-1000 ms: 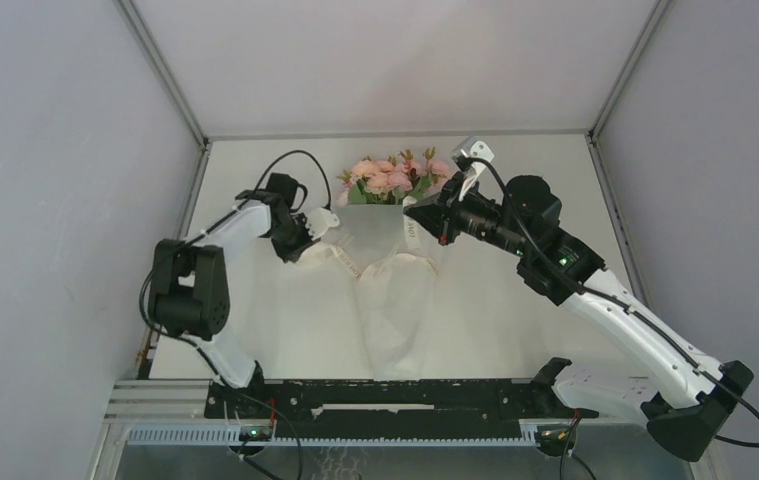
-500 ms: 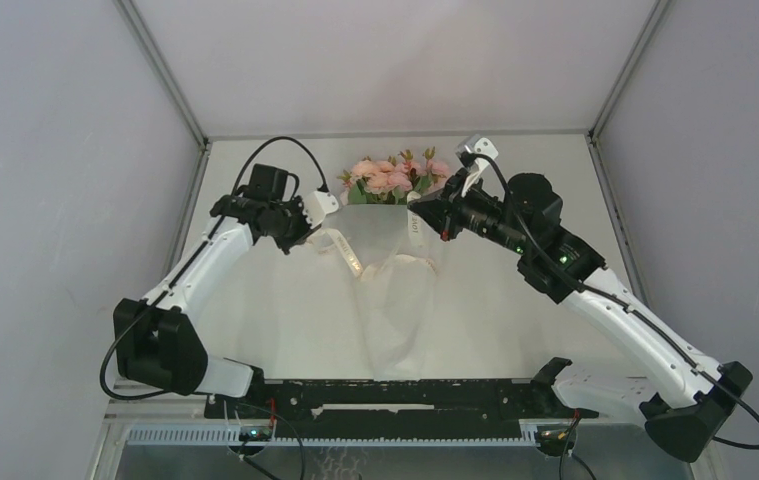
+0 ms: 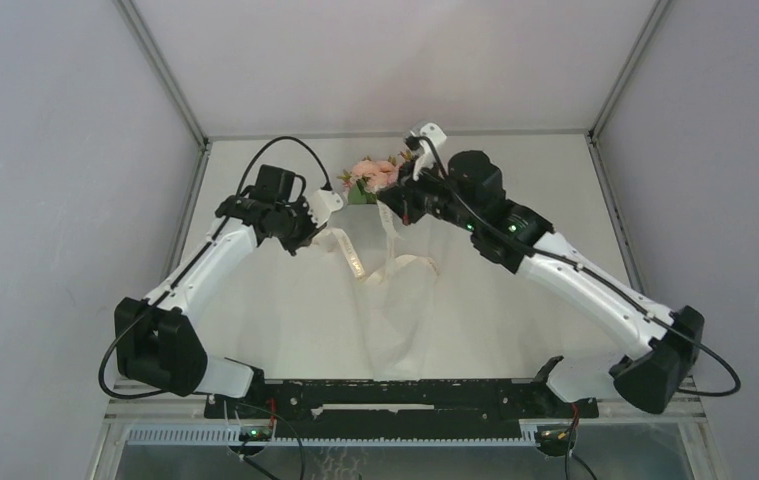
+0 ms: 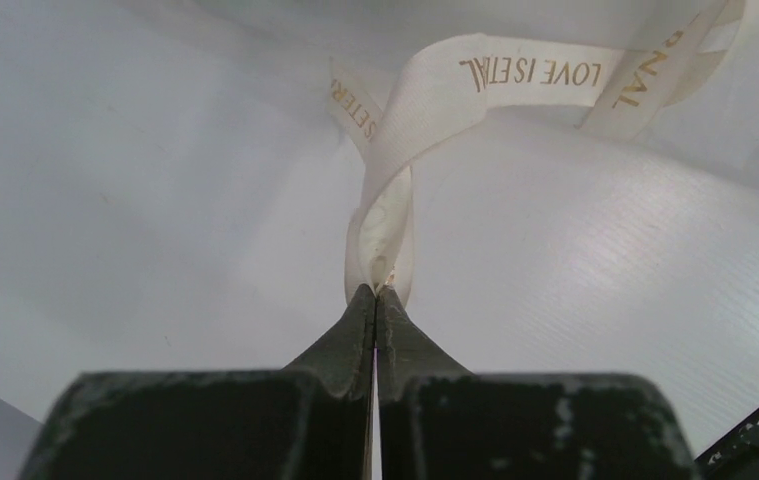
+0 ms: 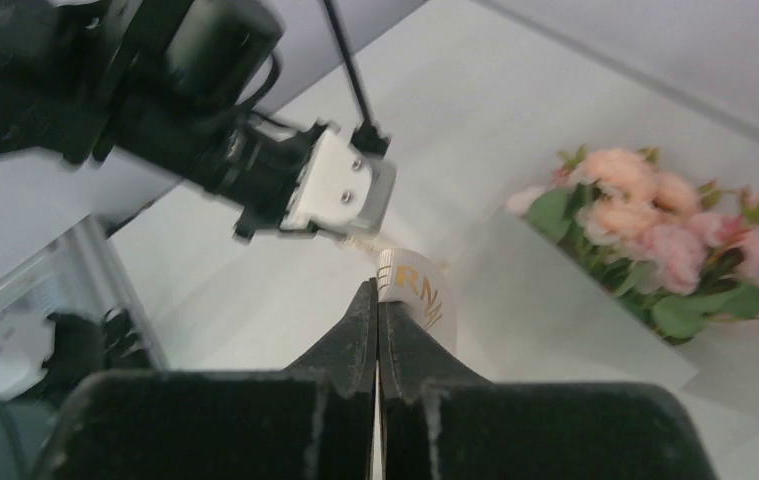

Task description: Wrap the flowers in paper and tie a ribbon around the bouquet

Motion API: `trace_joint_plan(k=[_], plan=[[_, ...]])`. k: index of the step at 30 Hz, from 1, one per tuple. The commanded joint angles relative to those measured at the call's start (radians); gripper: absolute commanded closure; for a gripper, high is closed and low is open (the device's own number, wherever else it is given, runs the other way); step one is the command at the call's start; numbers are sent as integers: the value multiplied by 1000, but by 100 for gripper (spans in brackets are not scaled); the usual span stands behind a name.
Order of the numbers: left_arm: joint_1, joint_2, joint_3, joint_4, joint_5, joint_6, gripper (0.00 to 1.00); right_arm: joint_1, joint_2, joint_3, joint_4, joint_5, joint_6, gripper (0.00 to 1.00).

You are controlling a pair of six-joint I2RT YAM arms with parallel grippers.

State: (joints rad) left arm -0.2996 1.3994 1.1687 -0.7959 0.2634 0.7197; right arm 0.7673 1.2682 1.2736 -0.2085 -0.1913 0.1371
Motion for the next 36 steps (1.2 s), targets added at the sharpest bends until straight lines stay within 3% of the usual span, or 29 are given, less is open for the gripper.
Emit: trace_joint_plan(k=[1, 3, 6, 8, 10, 13, 17, 24, 29, 34, 35, 36], plan=[[-13, -24, 43, 78, -110, -125, 100, 10, 119, 200, -26, 249, -48, 100], [94, -39, -36, 157, -244, -97, 100, -178, 55, 139, -40, 494, 15, 100], [431, -18, -251, 415, -491, 65, 100, -929, -209, -208, -5, 326, 403, 100], [600, 44, -313, 534, -603, 135, 100, -1322, -339, -406, 18, 147, 515, 100], [715, 68, -338, 572, -574, 154, 100, -1502, -416, -484, -31, 167, 500, 100], [792, 103, -338, 631, -557, 163, 100, -1648, -412, -568, -2, 145, 516, 100], [806, 147, -290, 597, -512, 150, 100, -1642, -347, -564, 26, 99, 512, 100], [776, 152, -185, 468, -427, 84, 100, -1406, -342, -533, 15, 159, 467, 100], [568, 69, -83, 266, -334, -25, 100, -1136, -364, -503, -31, 169, 470, 100], [292, 4, 225, -39, -58, -185, 100, -883, -355, -431, -182, 229, 458, 100], [218, -8, 302, -91, 0, -210, 100, -855, -350, -412, -236, 240, 470, 93], [173, -19, 369, -142, 49, -233, 100, -847, -338, -390, -307, 242, 485, 68]])
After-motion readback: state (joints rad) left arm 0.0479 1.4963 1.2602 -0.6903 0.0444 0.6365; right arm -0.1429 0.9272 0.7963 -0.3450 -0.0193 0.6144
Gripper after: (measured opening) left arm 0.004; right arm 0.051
